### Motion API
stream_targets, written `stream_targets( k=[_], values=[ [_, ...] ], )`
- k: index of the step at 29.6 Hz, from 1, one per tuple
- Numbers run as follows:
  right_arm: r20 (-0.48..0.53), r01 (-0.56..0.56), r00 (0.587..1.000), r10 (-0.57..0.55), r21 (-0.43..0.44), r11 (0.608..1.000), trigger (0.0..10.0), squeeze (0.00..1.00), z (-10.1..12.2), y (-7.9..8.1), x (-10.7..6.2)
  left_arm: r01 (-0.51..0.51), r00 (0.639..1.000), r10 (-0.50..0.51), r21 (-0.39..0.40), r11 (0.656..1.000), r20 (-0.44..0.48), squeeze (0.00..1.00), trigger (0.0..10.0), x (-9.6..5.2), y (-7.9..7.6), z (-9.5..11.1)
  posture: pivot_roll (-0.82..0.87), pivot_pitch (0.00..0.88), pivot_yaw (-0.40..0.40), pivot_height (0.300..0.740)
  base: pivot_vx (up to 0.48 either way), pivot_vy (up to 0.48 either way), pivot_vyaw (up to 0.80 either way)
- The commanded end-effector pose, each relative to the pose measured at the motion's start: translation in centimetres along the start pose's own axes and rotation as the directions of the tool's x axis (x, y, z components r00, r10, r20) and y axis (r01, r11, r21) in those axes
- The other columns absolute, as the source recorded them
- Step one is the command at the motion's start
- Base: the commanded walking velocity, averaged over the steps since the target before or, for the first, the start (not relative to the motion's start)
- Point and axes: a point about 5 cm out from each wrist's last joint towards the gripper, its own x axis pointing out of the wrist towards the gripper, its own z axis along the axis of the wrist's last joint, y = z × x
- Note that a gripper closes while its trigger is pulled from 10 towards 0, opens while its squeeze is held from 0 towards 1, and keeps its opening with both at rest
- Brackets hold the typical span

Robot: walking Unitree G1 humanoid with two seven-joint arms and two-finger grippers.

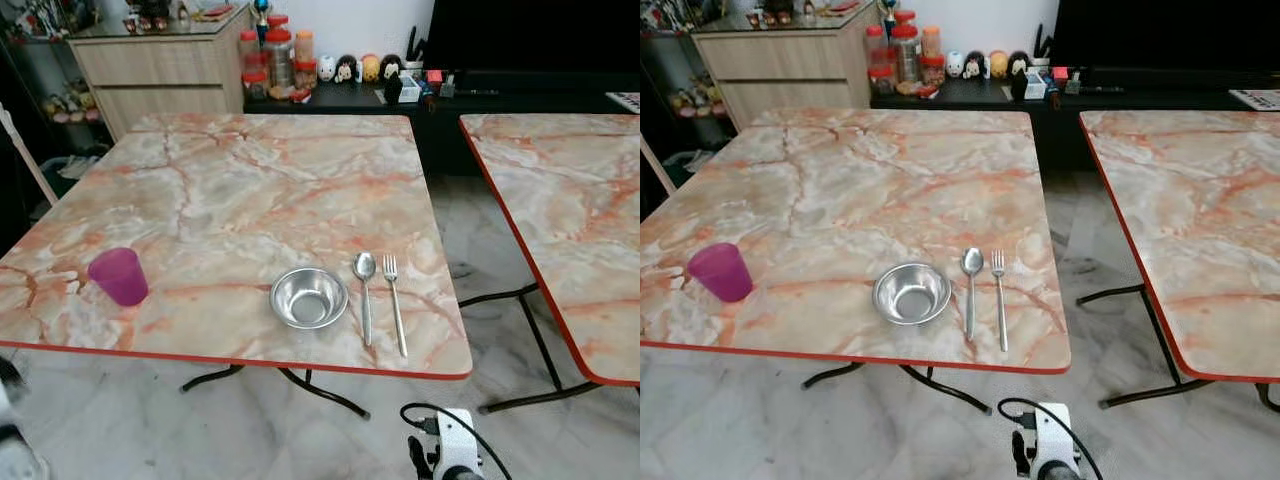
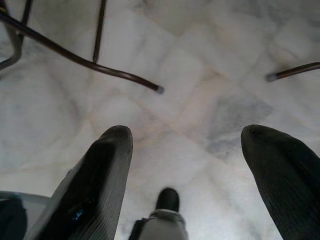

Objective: Setting the table

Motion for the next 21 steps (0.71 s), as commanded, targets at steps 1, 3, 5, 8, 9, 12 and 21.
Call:
stream_targets(
  k=[1,3,5,8,9,12,21],
  values=[
    [0.013,0.013,1.0,-0.013,0.004,1.0,10.0,0.0,0.5,-0.1,0.1,0.007,0.997,-0.008,0.004,1.0,0.074,0.0,10.0,0.9,-0.2,2.2,0.08,0.0,0.023,0.723,0.0,0.0,0.0],
    [0.017,0.015,1.0,-0.015,0.005,1.0,10.0,0.0,0.7,-0.1,0.2,0.024,0.988,-0.021,-0.019,1.0,0.154,0.0,10.0,2.0,-0.6,4.7,0.08,0.0,0.023,0.723,0.0,0.0,0.0],
    [0.018,0.016,1.0,-0.017,0.006,1.0,10.0,0.0,0.7,-0.1,0.2,0.076,0.97,-0.053,-0.087,0.993,0.236,0.0,10.0,3.0,-1.7,8.0,0.08,0.0,0.023,0.723,0.0,0.0,0.0],
    [0.017,0.017,1.0,-0.017,0.005,1.0,10.0,0.0,0.7,-0.1,0.2,0.15,0.951,-0.111,-0.114,0.982,0.289,0.0,10.0,3.3,-3.2,9.9,0.08,0.0,0.025,0.723,0.0,0.0,0.0],
    [0.017,0.018,1.0,-0.018,0.006,1.0,10.0,0.0,0.7,-0.1,0.2,0.204,0.938,-0.157,-0.128,0.971,0.309,0.0,10.0,3.4,-4.2,10.9,0.08,0.0,0.028,0.723,0.0,0.0,0.0],
    [0.015,0.018,1.0,-0.018,0.007,1.0,10.0,0.0,0.6,-0.1,0.2,0.335,0.907,-0.269,-0.169,0.927,0.325,0.0,10.0,3.1,-6.2,12.3,0.07,0.0,0.029,0.723,0.0,0.0,0.0],
    [0.015,0.014,1.0,-0.015,0.031,0.999,10.0,0.0,0.4,0.1,0.1,0.7,0.678,-0.705,-0.475,0.532,0.209,0.0,10.0,-0.9,-14.3,13.1,0.04,0.0,0.053,0.723,0.0,0.0,0.0]
  ],
)
